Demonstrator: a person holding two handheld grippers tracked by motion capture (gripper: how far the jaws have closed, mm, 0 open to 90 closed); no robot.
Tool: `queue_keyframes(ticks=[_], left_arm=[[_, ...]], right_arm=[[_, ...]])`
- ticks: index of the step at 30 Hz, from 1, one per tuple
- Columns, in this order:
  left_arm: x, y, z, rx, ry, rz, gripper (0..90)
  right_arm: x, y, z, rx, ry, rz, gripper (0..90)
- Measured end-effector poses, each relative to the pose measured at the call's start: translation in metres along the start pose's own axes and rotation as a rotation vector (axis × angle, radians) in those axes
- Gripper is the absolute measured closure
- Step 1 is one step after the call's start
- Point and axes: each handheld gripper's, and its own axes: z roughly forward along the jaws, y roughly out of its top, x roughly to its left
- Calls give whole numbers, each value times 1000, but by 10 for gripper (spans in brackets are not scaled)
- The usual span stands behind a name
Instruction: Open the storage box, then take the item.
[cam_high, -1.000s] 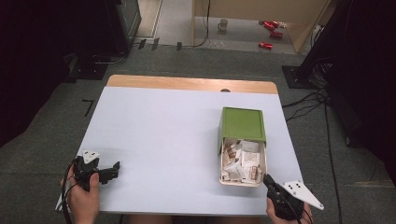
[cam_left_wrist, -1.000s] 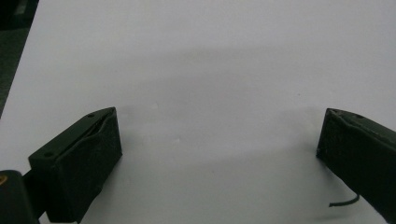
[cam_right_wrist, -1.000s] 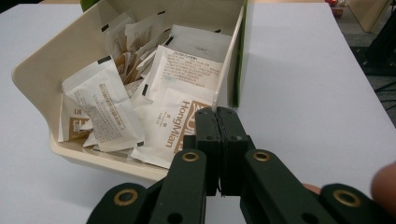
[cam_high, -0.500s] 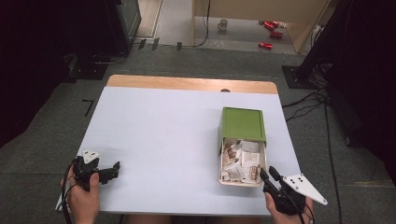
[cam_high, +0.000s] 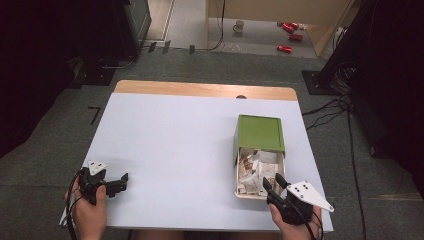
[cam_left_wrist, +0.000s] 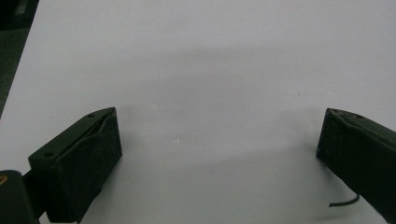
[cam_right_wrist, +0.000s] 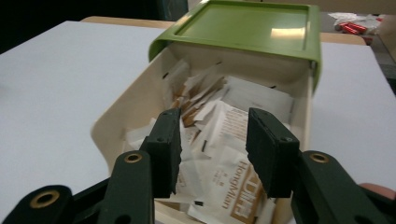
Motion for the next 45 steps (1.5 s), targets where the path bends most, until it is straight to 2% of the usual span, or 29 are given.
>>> queue_keyframes(ticks=[8, 19, 25, 30, 37, 45], left_arm=[[0, 0, 0, 0, 0, 0, 0], [0, 0, 0, 1, -1, 0, 0], [0, 0, 0, 1, -1, -1, 0], [0, 0, 0, 1, -1, -1, 0], [0, 0, 0, 0, -1, -2, 0], [0, 0, 0, 1, -1, -2, 0]], right_arm=[[12, -3, 12, 23, 52, -15, 542], [21, -10, 26, 59, 90, -19, 535], [26, -15, 33, 84, 96, -31, 509], [28, -17, 36, 95, 77, -38, 486], [28, -23, 40, 116, 13, -58, 410], [30, -29, 47, 143, -34, -71, 424]])
